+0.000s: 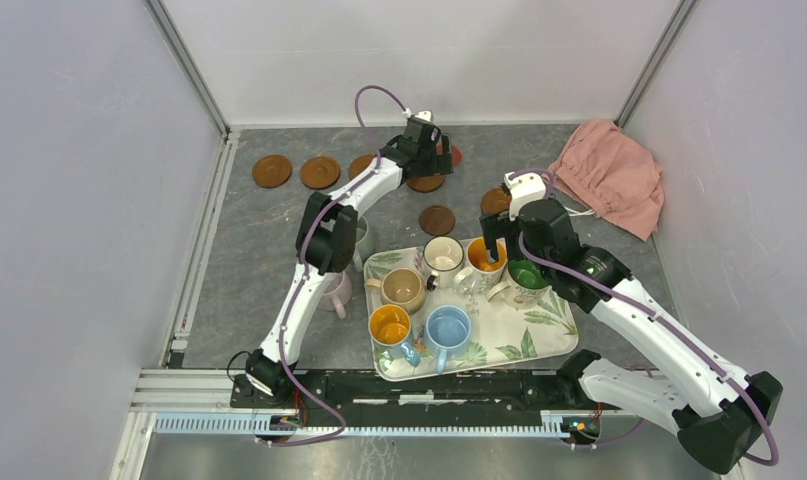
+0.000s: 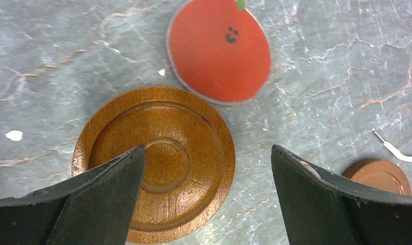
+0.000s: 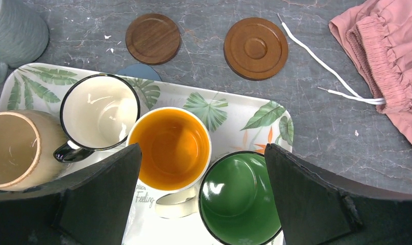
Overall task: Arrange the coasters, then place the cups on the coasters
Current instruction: Move the coaster to the center of the board.
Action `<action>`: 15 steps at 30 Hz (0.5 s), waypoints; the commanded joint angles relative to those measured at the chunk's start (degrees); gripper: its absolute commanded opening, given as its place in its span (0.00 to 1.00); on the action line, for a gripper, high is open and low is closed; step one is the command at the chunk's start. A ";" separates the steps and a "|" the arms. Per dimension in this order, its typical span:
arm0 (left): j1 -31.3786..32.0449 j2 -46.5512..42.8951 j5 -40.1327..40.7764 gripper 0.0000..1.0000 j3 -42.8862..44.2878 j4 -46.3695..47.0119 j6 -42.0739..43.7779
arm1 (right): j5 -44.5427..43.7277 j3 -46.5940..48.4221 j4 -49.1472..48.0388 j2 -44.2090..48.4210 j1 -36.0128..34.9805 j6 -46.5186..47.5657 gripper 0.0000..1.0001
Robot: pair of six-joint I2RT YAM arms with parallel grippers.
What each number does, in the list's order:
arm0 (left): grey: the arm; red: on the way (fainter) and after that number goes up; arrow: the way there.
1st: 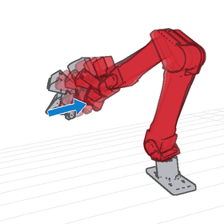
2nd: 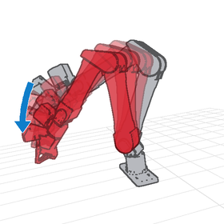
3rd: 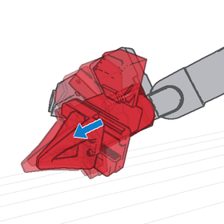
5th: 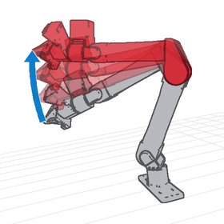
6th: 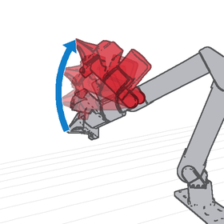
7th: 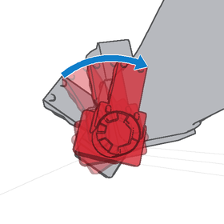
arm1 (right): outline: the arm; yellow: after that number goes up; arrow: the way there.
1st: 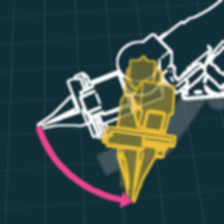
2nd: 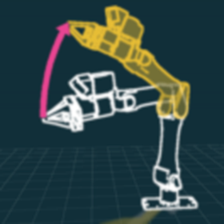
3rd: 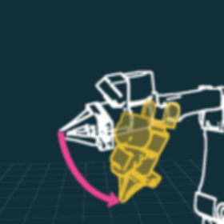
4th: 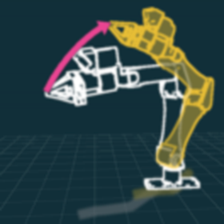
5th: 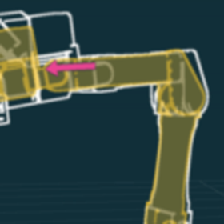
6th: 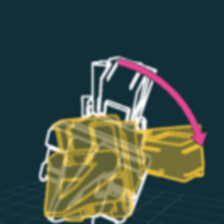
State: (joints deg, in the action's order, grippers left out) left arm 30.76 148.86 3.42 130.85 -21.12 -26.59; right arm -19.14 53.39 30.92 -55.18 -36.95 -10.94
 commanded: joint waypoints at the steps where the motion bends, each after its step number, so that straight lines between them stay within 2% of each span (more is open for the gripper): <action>1: -1.85 -0.83 1.68 1.00 0.55 -4.46 0.40 | -1.27 0.36 -1.32 -0.44 0.26 1.03 0.98; 6: -2.81 -0.43 2.67 1.00 1.17 -5.05 0.90 | -1.35 0.64 -1.67 -0.88 0.29 1.40 0.98; 15: -3.87 1.84 -1.37 1.00 5.04 -4.45 2.85 | -1.06 1.80 -1.56 -1.99 0.23 1.60 0.98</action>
State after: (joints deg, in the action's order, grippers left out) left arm 27.66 148.97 3.81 132.00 -23.20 -26.46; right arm -19.38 53.39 30.76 -57.08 -36.95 -10.17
